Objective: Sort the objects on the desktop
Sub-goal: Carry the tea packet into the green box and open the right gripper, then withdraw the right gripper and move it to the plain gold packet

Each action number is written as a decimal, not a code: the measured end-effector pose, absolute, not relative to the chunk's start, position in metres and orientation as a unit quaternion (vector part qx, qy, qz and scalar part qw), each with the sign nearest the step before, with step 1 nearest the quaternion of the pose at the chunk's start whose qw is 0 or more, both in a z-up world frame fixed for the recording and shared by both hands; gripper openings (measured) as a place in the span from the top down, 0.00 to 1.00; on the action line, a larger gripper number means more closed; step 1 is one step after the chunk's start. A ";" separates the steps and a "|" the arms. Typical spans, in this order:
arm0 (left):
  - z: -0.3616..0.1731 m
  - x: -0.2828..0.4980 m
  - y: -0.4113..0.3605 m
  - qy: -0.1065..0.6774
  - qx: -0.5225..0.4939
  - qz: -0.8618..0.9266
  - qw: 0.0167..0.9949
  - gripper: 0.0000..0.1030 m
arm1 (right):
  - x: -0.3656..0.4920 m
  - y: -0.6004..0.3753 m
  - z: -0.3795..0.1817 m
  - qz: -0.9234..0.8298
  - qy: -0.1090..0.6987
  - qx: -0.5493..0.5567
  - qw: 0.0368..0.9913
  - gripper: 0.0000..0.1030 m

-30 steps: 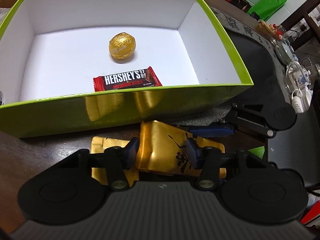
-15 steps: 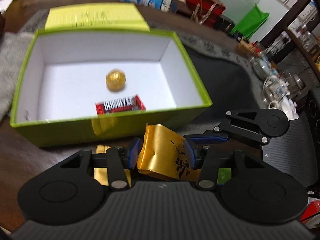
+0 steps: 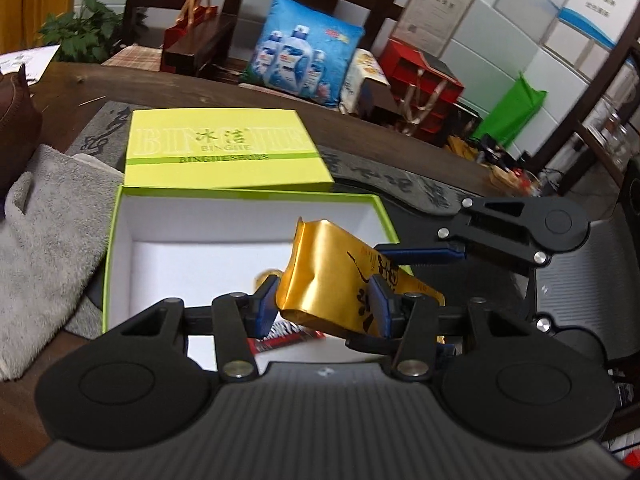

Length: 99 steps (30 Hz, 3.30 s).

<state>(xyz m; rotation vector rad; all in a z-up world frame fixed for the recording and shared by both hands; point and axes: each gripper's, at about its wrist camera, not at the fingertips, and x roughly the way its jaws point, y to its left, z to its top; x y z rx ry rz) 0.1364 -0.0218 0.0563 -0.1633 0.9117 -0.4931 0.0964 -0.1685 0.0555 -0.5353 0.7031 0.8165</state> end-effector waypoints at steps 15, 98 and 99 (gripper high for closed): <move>-0.030 0.187 -0.001 0.528 -0.114 -0.172 0.824 0.53 | 0.170 -0.138 -0.017 0.453 0.418 -0.279 0.736 0.47; -0.048 -0.010 0.047 0.551 -0.102 -0.172 0.810 0.51 | 0.054 -0.146 -0.051 0.341 0.512 -0.048 0.787 0.45; -0.047 -0.011 0.047 0.551 -0.104 -0.171 0.810 0.51 | 0.059 -0.143 -0.052 0.341 0.509 -0.051 0.789 0.45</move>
